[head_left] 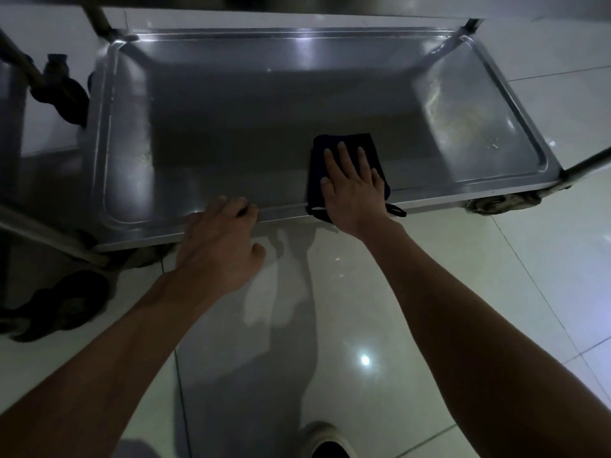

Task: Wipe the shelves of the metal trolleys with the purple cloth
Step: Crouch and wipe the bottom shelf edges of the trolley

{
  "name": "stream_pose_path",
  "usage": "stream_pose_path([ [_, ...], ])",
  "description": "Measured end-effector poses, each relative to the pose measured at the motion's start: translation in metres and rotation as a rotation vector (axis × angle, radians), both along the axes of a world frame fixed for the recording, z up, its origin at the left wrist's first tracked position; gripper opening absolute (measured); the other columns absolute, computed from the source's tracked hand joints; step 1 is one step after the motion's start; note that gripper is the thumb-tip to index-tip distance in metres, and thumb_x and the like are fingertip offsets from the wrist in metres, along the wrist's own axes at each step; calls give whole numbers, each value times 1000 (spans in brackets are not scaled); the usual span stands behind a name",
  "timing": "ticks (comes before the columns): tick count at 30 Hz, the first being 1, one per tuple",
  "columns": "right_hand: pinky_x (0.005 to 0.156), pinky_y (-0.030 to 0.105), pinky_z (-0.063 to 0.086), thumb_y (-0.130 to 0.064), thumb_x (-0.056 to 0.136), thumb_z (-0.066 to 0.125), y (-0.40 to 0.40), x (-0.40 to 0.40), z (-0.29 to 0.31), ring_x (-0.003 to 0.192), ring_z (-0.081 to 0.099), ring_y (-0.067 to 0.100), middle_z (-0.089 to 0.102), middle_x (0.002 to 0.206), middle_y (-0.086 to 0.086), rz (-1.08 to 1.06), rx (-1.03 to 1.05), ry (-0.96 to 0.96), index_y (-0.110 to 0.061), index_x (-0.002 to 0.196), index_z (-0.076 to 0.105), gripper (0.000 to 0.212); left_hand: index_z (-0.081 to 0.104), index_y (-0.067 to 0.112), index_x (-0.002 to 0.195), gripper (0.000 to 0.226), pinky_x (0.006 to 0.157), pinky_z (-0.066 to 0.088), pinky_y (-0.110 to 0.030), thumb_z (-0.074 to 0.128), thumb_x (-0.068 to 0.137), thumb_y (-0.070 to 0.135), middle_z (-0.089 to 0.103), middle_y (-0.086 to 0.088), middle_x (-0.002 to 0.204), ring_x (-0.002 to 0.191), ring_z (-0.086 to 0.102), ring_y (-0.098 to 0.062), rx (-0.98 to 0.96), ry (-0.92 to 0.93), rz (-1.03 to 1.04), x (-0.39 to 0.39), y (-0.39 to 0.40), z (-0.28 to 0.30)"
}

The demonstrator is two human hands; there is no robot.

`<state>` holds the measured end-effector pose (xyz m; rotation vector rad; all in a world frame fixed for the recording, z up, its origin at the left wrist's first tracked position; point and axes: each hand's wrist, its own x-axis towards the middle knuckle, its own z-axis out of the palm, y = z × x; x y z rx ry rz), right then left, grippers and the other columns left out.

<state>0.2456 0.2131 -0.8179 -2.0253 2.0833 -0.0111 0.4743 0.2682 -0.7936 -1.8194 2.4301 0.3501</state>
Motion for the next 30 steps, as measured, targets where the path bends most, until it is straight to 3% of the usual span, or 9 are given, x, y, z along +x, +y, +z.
stream_pose_path([
  [4, 124, 51, 1, -45, 105, 22, -1, 29, -2, 154, -14, 28, -9, 169, -2, 42, 8, -20, -30, 161, 0, 61, 50, 28, 143, 57, 110, 36, -45, 55, 89, 43, 43, 8, 151, 140, 37, -22, 32, 34, -61, 14, -5, 10],
  [9, 123, 51, -2, -46, 105, 22, -5, 44, -8, 154, -16, 26, -10, 169, -4, 32, -6, -28, -32, 160, 2, 61, 66, 23, 116, 35, 92, 49, -45, 53, 90, 42, 59, -5, 125, 113, 55, -32, -154, 50, 207, 78, -9, 16],
  [13, 122, 53, -2, -40, 101, 24, -11, 80, -9, 154, -14, 28, -6, 169, -2, 56, -29, -79, -27, 161, 9, 63, 68, 23, 106, 42, 89, 50, -46, 34, 96, 46, 61, 0, 119, 103, 60, -31, -144, 59, 224, 112, 9, 0],
  [21, 121, 53, 0, -31, 101, 37, -36, 191, -10, 154, -15, 27, -9, 169, 1, 219, -9, -159, -25, 161, 10, 66, 67, 13, 120, 47, 86, 51, -48, 37, 88, 33, 64, -7, 125, 109, 60, -32, -173, 63, 128, 130, 19, -7],
  [25, 121, 50, 0, -32, 103, 37, -51, 224, -10, 154, -13, 25, -6, 169, -1, 315, -17, -182, -25, 160, 14, 62, 56, 12, 140, 50, 105, 44, -48, 56, 93, 28, 52, -6, 147, 134, 47, -33, -135, 75, 146, 131, 25, -12],
  [30, 122, 52, -1, -40, 104, 31, -72, 271, -12, 154, -13, 25, -6, 169, -2, 436, 11, -193, -30, 160, 14, 59, 30, 20, 157, 62, 119, 26, -43, 45, 100, 36, 29, -1, 163, 150, 23, -26, -89, -4, 113, 137, 21, -17],
])
